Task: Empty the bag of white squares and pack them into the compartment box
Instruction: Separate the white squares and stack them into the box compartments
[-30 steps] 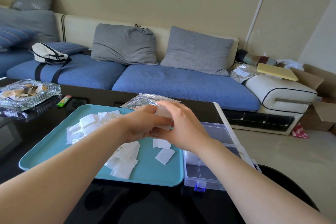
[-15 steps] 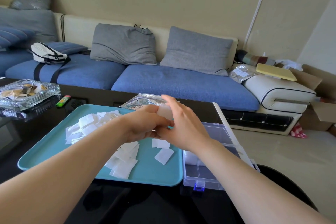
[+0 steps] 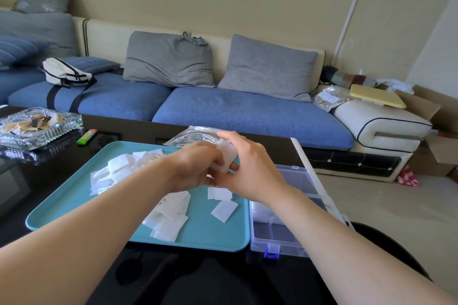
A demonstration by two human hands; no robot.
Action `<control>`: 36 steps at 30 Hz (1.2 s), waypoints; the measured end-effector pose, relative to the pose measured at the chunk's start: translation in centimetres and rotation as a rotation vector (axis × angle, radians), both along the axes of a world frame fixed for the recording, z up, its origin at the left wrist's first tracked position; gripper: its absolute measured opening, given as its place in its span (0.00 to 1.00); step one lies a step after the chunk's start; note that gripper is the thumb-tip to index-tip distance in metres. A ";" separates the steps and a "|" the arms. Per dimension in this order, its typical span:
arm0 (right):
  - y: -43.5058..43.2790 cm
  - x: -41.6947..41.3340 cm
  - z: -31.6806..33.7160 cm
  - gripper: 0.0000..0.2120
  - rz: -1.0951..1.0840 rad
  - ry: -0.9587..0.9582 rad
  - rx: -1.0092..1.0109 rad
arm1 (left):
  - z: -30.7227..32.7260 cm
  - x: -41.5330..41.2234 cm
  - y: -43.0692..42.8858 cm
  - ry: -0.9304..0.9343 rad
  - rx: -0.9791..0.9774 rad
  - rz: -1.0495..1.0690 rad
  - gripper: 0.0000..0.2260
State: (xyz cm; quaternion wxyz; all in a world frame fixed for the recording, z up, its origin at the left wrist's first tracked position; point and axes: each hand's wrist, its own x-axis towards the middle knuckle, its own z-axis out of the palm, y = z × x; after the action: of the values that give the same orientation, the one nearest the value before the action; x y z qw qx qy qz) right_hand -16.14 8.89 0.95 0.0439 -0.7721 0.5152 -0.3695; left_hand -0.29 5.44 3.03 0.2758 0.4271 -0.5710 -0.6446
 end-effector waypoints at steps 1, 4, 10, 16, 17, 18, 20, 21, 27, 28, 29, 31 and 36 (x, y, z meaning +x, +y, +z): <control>0.2 0.0 0.2 0.35 0.012 -0.049 0.036 | 0.1 0.0 0.1 -0.006 -0.005 0.002 0.15; -0.1 -0.4 0.5 0.25 -0.024 -0.218 0.094 | 0.1 0.2 0.0 -0.038 -0.029 0.006 0.17; -0.4 -1.9 1.0 0.08 -0.137 -0.367 0.094 | 0.0 -0.9 0.5 -0.106 -0.135 0.029 0.09; 1.1 -3.3 1.4 0.05 -0.115 -0.370 0.164 | -0.3 -2.8 2.1 -0.207 -0.340 -0.017 0.13; 1.7 -3.4 1.7 0.05 -0.098 -0.379 0.183 | 0.0 -3.1 2.6 -0.235 -0.391 -0.077 0.14; 2.3 -3.5 2.0 0.05 -0.094 -0.388 0.195 | 0.2 -3.4 2.9 -0.263 -0.429 -0.125 0.16; 3.2 -3.6 2.5 0.06 -0.119 -0.398 0.207 | -0.2 -3.7 3.1 -0.290 -0.490 -0.154 0.14; 3.5 -3.8 2.6 0.06 -0.141 -0.413 0.217 | -0.4 -3.8 3.1 -0.302 -0.525 -0.129 0.11; 4.7 -5.4 2.5 0.15 -0.127 -0.428 0.273 | 0.2 -5.2 4.9 -0.230 -0.462 -0.088 0.08; 4.9 -5.7 2.5 0.16 -0.099 -0.439 0.300 | 0.1 -5.3 4.9 -0.203 -0.403 -0.079 0.10; 5.1 -6.0 2.6 0.18 -0.072 -0.476 0.335 | 0.0 -5.2 4.7 -0.175 -0.351 -0.061 0.14; 5.4 -6.6 2.6 0.21 -0.039 -0.525 0.395 | -0.5 -5.1 4.0 -0.111 -0.252 -0.037 0.19; 6.3 -6.9 3.0 0.17 0.027 -0.528 0.412 | -1.2 -5.3 3.3 -0.030 -0.183 -0.039 0.17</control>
State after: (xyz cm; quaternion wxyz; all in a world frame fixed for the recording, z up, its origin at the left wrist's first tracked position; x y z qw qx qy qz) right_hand -22.99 15.19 3.95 0.3357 -0.6315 0.5396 -0.4442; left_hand -5.57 8.75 1.83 0.2927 0.3984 -0.6398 -0.5885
